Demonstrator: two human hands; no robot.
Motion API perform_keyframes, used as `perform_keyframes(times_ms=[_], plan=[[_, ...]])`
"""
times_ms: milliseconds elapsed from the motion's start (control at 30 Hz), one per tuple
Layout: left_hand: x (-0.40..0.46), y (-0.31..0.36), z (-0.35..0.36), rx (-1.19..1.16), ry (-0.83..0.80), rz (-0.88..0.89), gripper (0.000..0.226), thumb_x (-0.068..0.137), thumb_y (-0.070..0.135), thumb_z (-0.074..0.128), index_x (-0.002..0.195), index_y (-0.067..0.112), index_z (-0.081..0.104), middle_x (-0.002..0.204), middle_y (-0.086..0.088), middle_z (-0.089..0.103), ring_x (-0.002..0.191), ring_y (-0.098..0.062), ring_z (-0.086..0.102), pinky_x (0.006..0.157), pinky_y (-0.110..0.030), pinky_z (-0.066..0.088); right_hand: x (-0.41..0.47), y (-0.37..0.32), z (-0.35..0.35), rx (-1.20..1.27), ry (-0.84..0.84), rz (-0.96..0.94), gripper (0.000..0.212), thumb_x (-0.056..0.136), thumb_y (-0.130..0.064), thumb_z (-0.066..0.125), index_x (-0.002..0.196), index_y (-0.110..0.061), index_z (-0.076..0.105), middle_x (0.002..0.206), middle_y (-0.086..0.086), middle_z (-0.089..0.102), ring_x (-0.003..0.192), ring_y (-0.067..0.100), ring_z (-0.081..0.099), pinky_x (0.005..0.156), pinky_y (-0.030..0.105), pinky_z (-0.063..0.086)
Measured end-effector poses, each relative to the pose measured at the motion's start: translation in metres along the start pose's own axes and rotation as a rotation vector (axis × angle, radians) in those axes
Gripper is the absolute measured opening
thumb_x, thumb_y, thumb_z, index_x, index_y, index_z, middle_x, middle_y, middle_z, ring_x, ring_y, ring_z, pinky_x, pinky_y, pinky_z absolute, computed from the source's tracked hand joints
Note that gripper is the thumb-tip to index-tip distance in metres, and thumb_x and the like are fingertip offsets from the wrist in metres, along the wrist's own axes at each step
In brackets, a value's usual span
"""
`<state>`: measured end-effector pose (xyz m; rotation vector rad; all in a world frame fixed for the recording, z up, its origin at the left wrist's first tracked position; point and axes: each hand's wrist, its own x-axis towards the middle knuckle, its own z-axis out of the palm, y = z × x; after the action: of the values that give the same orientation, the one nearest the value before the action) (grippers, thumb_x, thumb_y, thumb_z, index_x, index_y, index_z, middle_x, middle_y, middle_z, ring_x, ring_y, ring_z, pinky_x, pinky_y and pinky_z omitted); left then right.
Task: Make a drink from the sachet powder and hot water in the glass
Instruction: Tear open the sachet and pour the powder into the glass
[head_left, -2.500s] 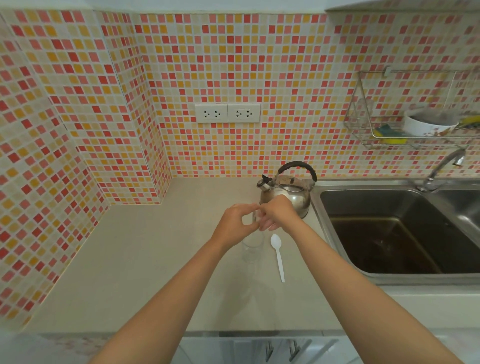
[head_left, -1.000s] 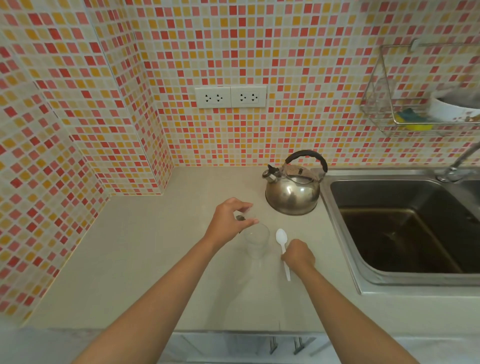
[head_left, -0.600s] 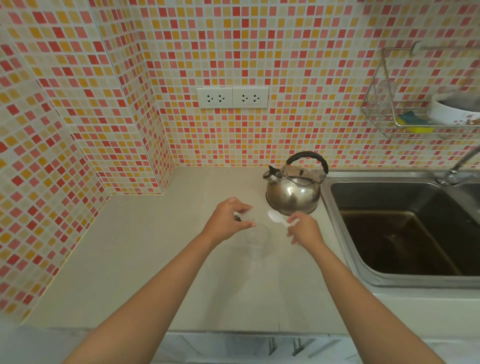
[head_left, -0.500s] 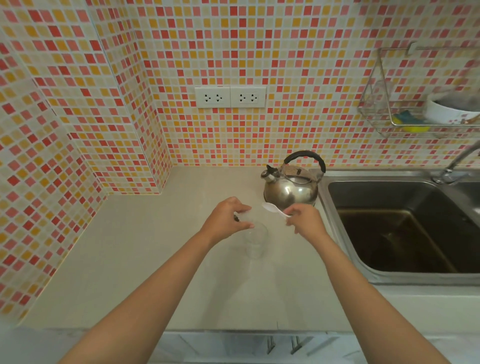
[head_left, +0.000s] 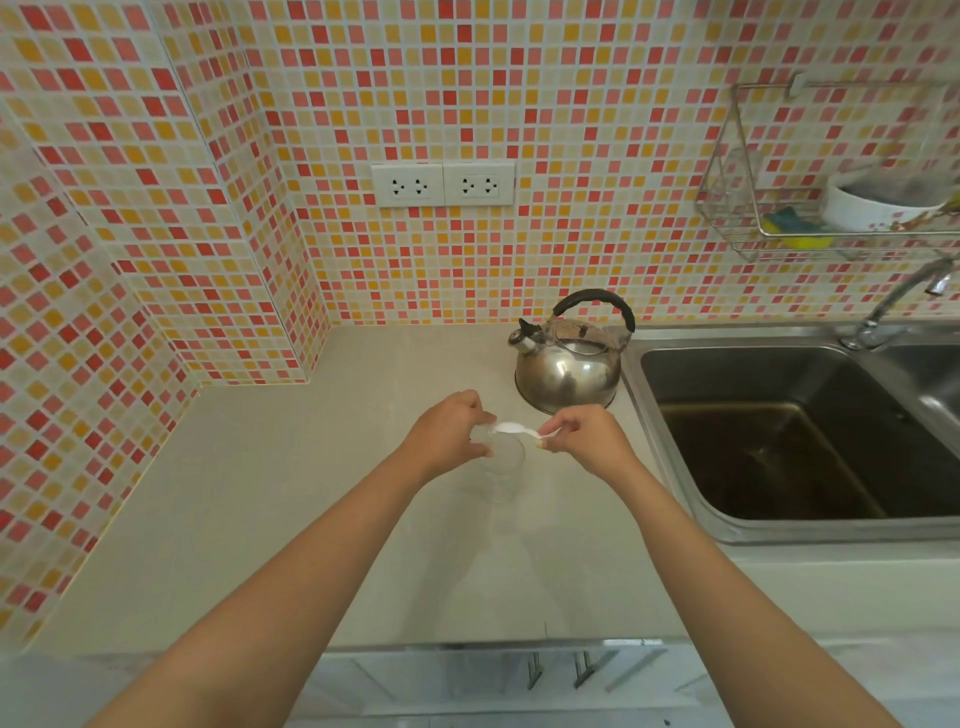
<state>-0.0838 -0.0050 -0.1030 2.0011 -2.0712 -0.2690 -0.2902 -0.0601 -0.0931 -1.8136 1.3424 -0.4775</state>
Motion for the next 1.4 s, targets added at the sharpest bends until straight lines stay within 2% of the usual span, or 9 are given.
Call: perform_keyframes(times_ms=[67, 167, 367, 533, 833, 933, 1100, 1200, 1400], plan=[[0.003, 0.003, 0.000, 0.123, -0.016, 0.054, 0.052, 0.081, 0.037, 0.072, 0.129, 0.019, 0.061, 0.108, -0.002, 0.055, 0.089, -0.016, 0.051, 0.072, -0.026, 0.041, -0.001, 0.003, 0.002, 0.008, 0.008, 0.024, 0.010, 0.072, -0.018, 0.079, 0.077, -0.024, 0.073, 0.079, 0.016, 0.070, 0.075, 0.028, 0.065, 0.071, 0.037, 0.049], [0.006, 0.007, 0.000, 0.306, -0.048, 0.161, 0.046, 0.084, 0.034, 0.069, 0.126, 0.017, 0.063, 0.109, -0.005, 0.057, 0.098, -0.023, 0.054, 0.071, -0.029, 0.036, -0.003, 0.009, 0.004, 0.033, 0.004, 0.055, 0.013, 0.072, -0.016, 0.079, 0.074, -0.026, 0.071, 0.069, 0.006, 0.064, 0.071, 0.024, 0.062, 0.072, 0.037, 0.049], [0.008, 0.018, 0.000, 0.617, -0.095, 0.342, 0.020, 0.089, 0.012, 0.056, 0.106, 0.011, 0.068, 0.103, -0.008, 0.056, 0.096, -0.025, 0.052, 0.070, -0.032, 0.030, -0.005, 0.016, 0.007, -0.028, 0.021, 0.088, 0.009, 0.074, -0.019, 0.077, 0.078, -0.025, 0.071, 0.068, -0.003, 0.062, 0.073, 0.023, 0.064, 0.073, 0.039, 0.053], [0.009, 0.028, -0.002, 0.791, -0.151, 0.446, 0.019, 0.086, 0.001, 0.055, 0.096, 0.011, 0.067, 0.100, -0.007, 0.058, 0.094, -0.025, 0.052, 0.071, -0.032, 0.031, -0.006, 0.015, 0.008, -0.171, 0.033, 0.081, 0.010, 0.077, -0.023, 0.075, 0.087, -0.025, 0.071, 0.073, -0.006, 0.063, 0.070, 0.016, 0.061, 0.068, 0.034, 0.051], [0.012, 0.057, 0.003, 1.064, -0.264, 0.554, 0.019, 0.088, 0.012, 0.061, 0.106, 0.012, 0.067, 0.104, -0.006, 0.063, 0.097, -0.024, 0.055, 0.077, -0.031, 0.035, -0.008, 0.002, 0.012, -0.521, 0.083, -0.041, 0.015, 0.082, -0.028, 0.070, 0.097, -0.027, 0.070, 0.097, -0.003, 0.070, 0.088, 0.019, 0.065, 0.073, 0.030, 0.050], [0.013, 0.060, 0.005, 1.085, -0.262, 0.549, 0.021, 0.089, 0.013, 0.060, 0.108, 0.013, 0.067, 0.106, -0.005, 0.063, 0.100, -0.023, 0.055, 0.080, -0.031, 0.036, -0.008, 0.002, 0.013, -0.552, 0.085, -0.049, 0.016, 0.082, -0.028, 0.070, 0.098, -0.027, 0.069, 0.101, -0.002, 0.070, 0.091, 0.019, 0.065, 0.074, 0.030, 0.049], [0.014, 0.053, 0.004, 1.008, -0.247, 0.519, 0.019, 0.090, 0.009, 0.059, 0.106, 0.012, 0.068, 0.102, -0.006, 0.067, 0.094, -0.024, 0.059, 0.074, -0.030, 0.033, -0.008, 0.003, 0.013, -0.571, 0.090, -0.074, 0.016, 0.081, -0.026, 0.072, 0.097, -0.028, 0.070, 0.099, -0.001, 0.071, 0.088, 0.019, 0.065, 0.073, 0.031, 0.051], [0.014, 0.048, 0.001, 0.985, -0.215, 0.525, 0.021, 0.089, 0.013, 0.062, 0.109, 0.012, 0.068, 0.104, -0.008, 0.066, 0.095, -0.024, 0.058, 0.078, -0.031, 0.038, -0.008, 0.003, 0.013, -0.588, 0.098, -0.097, 0.017, 0.081, -0.025, 0.072, 0.098, -0.027, 0.070, 0.099, -0.001, 0.071, 0.088, 0.019, 0.065, 0.071, 0.029, 0.049], [0.013, 0.040, 0.000, 0.893, -0.202, 0.473, 0.020, 0.089, 0.001, 0.055, 0.101, 0.012, 0.067, 0.100, -0.007, 0.064, 0.093, -0.026, 0.057, 0.075, -0.032, 0.035, -0.008, 0.001, 0.012, -0.546, 0.076, -0.127, 0.017, 0.079, -0.022, 0.072, 0.094, -0.027, 0.071, 0.095, -0.002, 0.071, 0.086, 0.019, 0.065, 0.070, 0.030, 0.049]])
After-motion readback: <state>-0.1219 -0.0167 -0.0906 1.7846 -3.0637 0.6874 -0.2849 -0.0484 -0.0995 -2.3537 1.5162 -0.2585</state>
